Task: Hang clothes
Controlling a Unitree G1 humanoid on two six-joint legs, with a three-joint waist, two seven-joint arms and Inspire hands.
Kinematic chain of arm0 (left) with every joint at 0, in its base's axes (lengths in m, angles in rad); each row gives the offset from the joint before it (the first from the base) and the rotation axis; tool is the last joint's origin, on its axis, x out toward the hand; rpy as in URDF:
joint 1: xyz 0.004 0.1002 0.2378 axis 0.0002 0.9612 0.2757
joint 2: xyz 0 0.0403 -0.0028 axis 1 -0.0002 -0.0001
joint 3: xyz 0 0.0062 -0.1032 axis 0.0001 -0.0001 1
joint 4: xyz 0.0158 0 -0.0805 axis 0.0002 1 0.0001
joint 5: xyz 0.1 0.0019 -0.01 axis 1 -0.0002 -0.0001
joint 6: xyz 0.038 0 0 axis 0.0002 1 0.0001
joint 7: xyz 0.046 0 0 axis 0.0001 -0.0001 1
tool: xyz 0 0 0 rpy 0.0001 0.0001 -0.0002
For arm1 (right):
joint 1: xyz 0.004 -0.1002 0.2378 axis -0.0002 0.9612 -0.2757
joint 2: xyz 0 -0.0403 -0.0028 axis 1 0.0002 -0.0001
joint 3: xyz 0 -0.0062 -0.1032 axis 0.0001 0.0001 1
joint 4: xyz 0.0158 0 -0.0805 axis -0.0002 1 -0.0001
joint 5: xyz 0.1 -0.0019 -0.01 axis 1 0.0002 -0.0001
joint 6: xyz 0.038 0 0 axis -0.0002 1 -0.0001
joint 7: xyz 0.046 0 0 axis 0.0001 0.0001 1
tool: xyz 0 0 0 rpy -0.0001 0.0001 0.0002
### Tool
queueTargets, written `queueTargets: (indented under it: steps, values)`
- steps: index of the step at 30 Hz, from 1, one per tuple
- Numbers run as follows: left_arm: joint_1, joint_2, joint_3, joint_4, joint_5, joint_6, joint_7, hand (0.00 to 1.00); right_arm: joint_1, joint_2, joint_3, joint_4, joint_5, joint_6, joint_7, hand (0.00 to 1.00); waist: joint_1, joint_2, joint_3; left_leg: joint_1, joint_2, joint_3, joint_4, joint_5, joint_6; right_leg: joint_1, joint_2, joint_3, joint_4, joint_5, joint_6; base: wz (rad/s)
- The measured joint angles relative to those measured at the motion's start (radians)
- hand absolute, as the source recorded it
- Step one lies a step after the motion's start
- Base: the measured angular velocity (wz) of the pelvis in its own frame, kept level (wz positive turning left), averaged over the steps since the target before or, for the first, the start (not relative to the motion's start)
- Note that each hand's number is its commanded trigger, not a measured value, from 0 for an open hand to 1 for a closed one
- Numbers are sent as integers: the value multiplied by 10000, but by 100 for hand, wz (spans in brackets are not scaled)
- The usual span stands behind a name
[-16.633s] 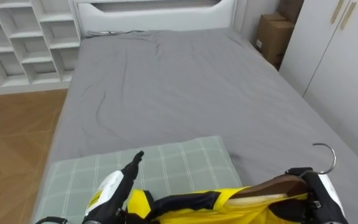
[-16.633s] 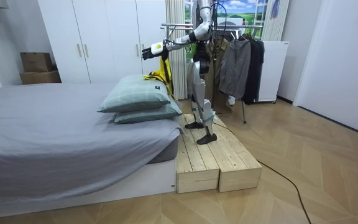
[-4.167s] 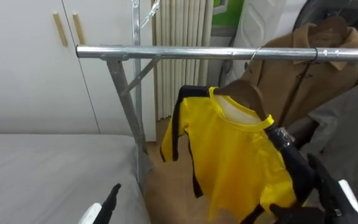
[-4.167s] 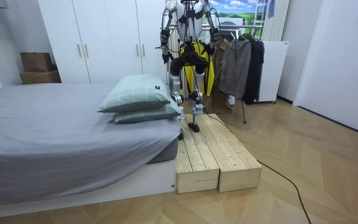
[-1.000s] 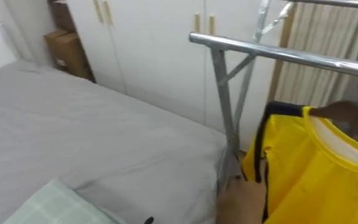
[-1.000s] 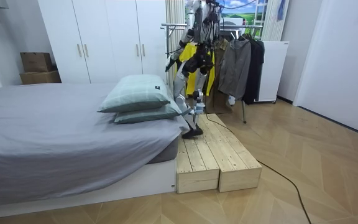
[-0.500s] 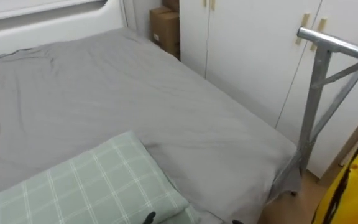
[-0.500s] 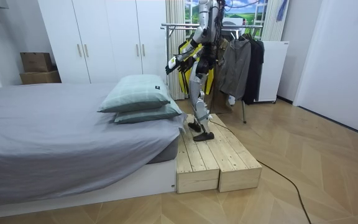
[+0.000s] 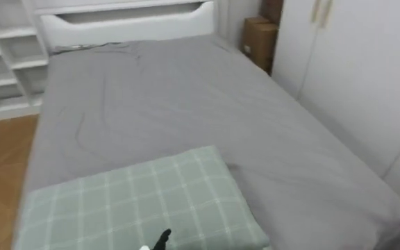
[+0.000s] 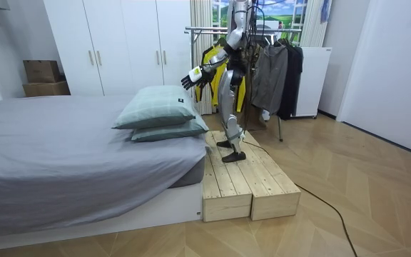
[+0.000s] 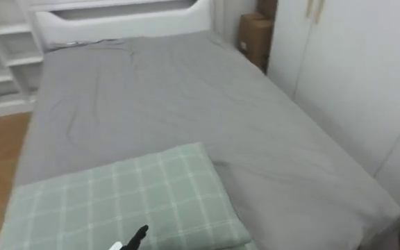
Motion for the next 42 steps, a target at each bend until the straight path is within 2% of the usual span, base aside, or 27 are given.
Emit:
queueTargets:
  steps: [1,3,5,6,7,8,9,10,12,15,20,25,29,33,38,41,42]
  values:
    - [76,27,-32,-1,0,0,59,0,-73,62,53,-32,4,0,-58,0,-11,-21,-1,-47,-149,-336,-76,46,63,71,-33,135,1,0,1,84]
    - [185,-12,-135,-2,5,0,245,0,-241,113,70,-69,7,-12,-86,0,44,-65,17,-56,-325,-722,-219,139,128,150,-63,374,-12,-6,12,76]
    - [239,-23,-223,-2,1,0,362,0,-366,197,64,-87,4,-34,-148,0,71,-106,16,-109,-436,-1204,-158,149,144,314,-61,403,-172,-25,44,69]
    - [237,-22,-211,-2,-6,-1,445,0,-455,261,64,-82,-8,-53,-218,0,91,-165,54,-117,-514,-1468,-131,165,170,394,-55,502,-244,-51,85,60]
    - [227,-64,-203,-2,5,-2,522,0,-497,277,63,-86,-47,-115,-288,0,157,-204,92,-106,-555,-1688,-133,172,172,356,-18,811,-313,-134,192,53]
    - [227,-67,-201,-1,8,-6,581,0,-497,275,65,-87,-143,-142,-309,0,238,-234,88,-119,-585,-1740,-138,172,172,366,-2,1037,-360,-179,235,28]
    - [213,-65,-159,3,-15,-6,663,0,-558,267,61,-85,-471,-142,-316,0,423,-367,47,-166,-649,-1786,-175,170,169,424,33,1498,-612,-239,299,10]
    - [152,-66,-103,64,-12,-6,671,0,-687,266,61,-81,-735,-139,-315,0,550,-373,82,-230,-673,-1846,-181,168,165,610,79,1613,-918,-223,296,6]
    - [139,-92,15,84,-20,-3,669,0,-818,270,62,-92,-843,-139,-316,0,586,-351,109,-281,-682,-1920,-222,195,119,791,112,1592,-1256,-199,284,11]
    - [137,-85,49,77,-28,-2,669,0,-843,260,61,-102,-891,-135,-358,0,637,-358,109,-81,-713,-1987,-519,292,-41,991,183,1519,-1470,-198,284,7]
    - [113,-54,267,76,-33,-2,668,0,-842,236,57,-143,-795,-160,-498,0,553,-384,125,-80,-670,-2013,-736,396,-216,1193,295,1448,-1947,-193,276,6]
    - [112,-42,263,84,-33,-5,748,0,-662,224,56,27,-284,-347,-417,0,453,-379,123,-115,-661,-2154,-790,460,-312,1368,330,1168,-2115,-191,273,17]
    - [217,-30,301,80,-26,-5,1081,0,-499,227,-5,469,-23,-493,-375,0,445,-374,105,-27,-691,-2198,-755,462,-315,1546,322,1158,-2230,-186,266,6]
    - [335,-17,540,284,-33,-78,1252,0,-392,224,-7,1418,-21,-553,-281,0,414,-305,45,85,-704,-2281,-757,464,-318,1731,328,1134,-2233,-187,267,5]
    - [708,-14,1010,385,-37,-78,1311,0,99,185,-36,2119,-6,-502,-271,0,390,-310,27,38,-722,-2434,-795,489,-351,1786,331,880,-2235,-187,267,9]
    - [919,3,1234,452,-49,-79,1414,0,431,171,-377,2632,95,-421,-268,0,313,-348,-29,79,-767,-2573,-872,569,-361,1860,317,848,-2235,-187,267,14]
    - [997,-25,1301,735,-43,-109,1461,0,583,151,-471,2719,220,-374,-281,0,409,-315,-88,127,-766,-2562,-882,574,-365,1898,316,836,-2238,-187,267,-5]
